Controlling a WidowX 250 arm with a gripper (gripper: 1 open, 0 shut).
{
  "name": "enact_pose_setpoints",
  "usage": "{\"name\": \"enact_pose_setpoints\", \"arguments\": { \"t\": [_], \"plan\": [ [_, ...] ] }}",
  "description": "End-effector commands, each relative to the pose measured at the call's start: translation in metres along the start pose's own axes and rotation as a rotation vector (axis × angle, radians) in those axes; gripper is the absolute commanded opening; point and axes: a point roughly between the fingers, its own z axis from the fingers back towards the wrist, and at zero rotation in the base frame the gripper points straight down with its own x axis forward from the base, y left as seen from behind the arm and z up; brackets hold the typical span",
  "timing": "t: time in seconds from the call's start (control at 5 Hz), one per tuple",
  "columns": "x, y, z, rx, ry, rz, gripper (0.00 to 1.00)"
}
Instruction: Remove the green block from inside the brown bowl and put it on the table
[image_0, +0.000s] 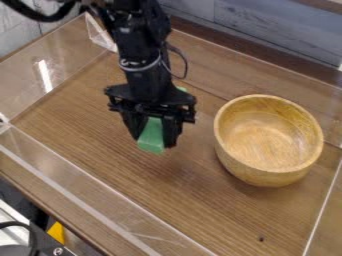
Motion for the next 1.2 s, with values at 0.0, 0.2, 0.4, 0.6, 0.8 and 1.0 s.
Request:
{"name": "enact_pose_setpoints", "arguments": {
  "t": [0.0, 0.2, 0.4, 0.6, 0.8, 1.0],
  "plan": [
    [0.0002, -0.0049, -0.0092, -0.010, -0.012, -0.072, 0.00],
    [-0.0034, -0.0087, -0.0121, -0.013, 0.003, -0.117, 0.00],
    [-0.0063, -0.0100, -0.0122, -0.016, 0.016, -0.145, 1.00],
    [-0.0068, -0.0091, -0.0115, -0.009, 0.011, -0.053, 1.00],
    [-0.0057, -0.0071, -0.0103, -0.006, 0.002, 0.015, 1.00],
    [0.0011, -0.0062, -0.0076, 0.000, -0.011, 0.111, 1.00]
  ]
}}
